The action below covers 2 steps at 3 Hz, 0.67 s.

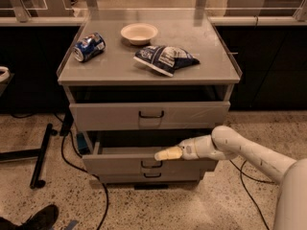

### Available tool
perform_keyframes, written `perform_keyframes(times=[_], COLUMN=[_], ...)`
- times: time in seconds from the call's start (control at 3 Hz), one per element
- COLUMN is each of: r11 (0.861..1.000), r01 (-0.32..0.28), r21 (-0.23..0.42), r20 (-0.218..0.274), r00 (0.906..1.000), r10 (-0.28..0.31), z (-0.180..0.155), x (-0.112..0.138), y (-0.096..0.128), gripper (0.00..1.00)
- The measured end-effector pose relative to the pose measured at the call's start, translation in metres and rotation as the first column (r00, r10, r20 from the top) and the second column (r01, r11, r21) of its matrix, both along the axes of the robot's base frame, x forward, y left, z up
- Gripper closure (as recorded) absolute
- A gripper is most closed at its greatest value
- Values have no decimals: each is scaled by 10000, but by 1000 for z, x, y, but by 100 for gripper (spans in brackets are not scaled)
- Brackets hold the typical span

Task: Open middle drawer

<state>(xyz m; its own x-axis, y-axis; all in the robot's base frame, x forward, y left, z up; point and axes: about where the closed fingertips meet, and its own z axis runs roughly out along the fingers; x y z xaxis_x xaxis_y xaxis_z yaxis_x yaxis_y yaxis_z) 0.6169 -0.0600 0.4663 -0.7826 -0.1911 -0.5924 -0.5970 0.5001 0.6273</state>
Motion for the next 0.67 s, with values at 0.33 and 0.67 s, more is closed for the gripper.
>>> perform_keyframes(times=[0.33,0.67], r11=[9985,9919], r01=[-385,-940], r21=[-399,-852], r20=[-514,-1006], r00=[9980,9913], r10=[364,853], z=[-8,-11], x=[-19,-35], y=[-8,-13], gripper=[0,0])
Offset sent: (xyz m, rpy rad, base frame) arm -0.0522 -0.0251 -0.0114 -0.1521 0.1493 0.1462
